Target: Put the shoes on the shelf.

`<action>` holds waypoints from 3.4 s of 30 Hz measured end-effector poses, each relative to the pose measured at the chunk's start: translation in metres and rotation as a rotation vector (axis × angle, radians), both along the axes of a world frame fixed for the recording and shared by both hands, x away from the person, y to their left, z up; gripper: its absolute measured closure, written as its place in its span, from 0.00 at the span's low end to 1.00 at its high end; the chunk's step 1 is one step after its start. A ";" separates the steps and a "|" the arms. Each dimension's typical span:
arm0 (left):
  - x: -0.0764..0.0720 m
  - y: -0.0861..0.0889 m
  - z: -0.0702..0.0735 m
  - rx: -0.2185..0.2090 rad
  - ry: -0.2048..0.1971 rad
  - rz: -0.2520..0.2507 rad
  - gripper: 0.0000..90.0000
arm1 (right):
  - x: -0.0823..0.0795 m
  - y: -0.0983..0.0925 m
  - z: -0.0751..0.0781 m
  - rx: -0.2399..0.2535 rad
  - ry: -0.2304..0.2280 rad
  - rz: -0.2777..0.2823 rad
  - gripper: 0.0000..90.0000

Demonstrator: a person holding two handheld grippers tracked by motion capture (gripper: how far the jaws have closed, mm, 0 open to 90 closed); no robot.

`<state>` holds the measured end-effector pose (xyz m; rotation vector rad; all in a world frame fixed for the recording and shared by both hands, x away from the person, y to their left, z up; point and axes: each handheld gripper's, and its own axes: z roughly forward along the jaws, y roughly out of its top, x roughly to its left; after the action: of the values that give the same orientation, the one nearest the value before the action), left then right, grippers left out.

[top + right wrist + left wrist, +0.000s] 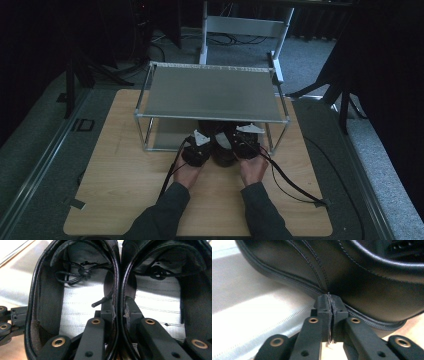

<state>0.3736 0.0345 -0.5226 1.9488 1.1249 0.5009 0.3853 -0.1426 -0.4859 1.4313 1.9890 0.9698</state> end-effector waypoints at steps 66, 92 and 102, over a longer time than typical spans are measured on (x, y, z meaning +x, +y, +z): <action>0.059 -0.014 -0.027 -0.013 -0.051 0.164 0.93 | -0.022 -0.041 -0.014 0.043 -0.289 -0.035 0.35; 0.044 0.019 -0.014 -0.033 0.043 0.104 0.77 | -0.026 -0.088 -0.035 -0.036 0.093 0.068 0.34; 0.010 0.045 -0.011 0.000 0.068 0.025 0.72 | -0.038 -0.105 -0.038 -0.132 0.199 0.101 0.33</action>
<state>0.3840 0.0794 -0.5338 1.9667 1.1930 0.4514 0.3474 -0.2472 -0.5240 1.4137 2.2436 0.7457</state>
